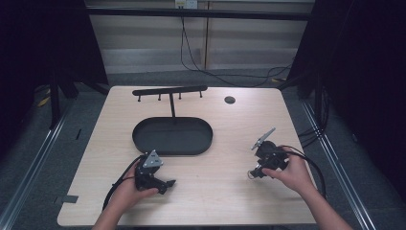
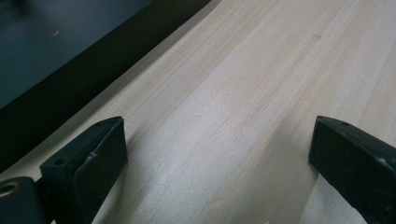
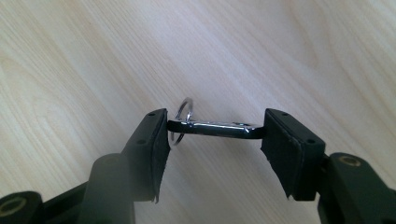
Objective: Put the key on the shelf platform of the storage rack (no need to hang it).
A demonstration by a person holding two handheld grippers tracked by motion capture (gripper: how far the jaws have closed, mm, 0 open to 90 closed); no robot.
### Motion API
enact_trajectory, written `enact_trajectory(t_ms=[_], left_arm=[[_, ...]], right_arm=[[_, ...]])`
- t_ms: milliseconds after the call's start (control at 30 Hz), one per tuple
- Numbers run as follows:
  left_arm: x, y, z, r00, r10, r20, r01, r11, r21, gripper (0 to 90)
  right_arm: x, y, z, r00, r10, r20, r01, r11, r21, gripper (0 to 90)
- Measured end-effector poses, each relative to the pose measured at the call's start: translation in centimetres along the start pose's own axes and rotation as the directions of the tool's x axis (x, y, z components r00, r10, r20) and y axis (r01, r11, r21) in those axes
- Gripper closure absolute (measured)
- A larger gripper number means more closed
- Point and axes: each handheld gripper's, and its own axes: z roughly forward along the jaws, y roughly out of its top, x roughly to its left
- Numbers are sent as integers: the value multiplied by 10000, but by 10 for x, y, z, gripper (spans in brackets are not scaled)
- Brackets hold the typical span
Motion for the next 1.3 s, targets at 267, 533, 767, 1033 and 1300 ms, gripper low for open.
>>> enact_trajectory(t_ms=[267,533,767,1033,1300], left_arm=[[0,0,0,10000,-4,1,4,10000,-2,41],[0,0,0,10000,-2,17,2,10000,0,40],[0,0,0,10000,0,20,0,10000,0,41],[0,0,0,10000,-1,20,1,10000,0,40],[0,0,0,10000,0,20,0,10000,4,41]], right_arm=[[3,12,-3,9998,-180,-16,180,9998,70,418],[6,24,-7,9993,-376,37,375,9992,149,418],[7,32,-10,9991,-429,-25,430,9990,120,418],[8,41,-8,9986,-512,-165,513,9987,47,418],[7,44,-8,9992,-352,-195,354,9993,74,418]])
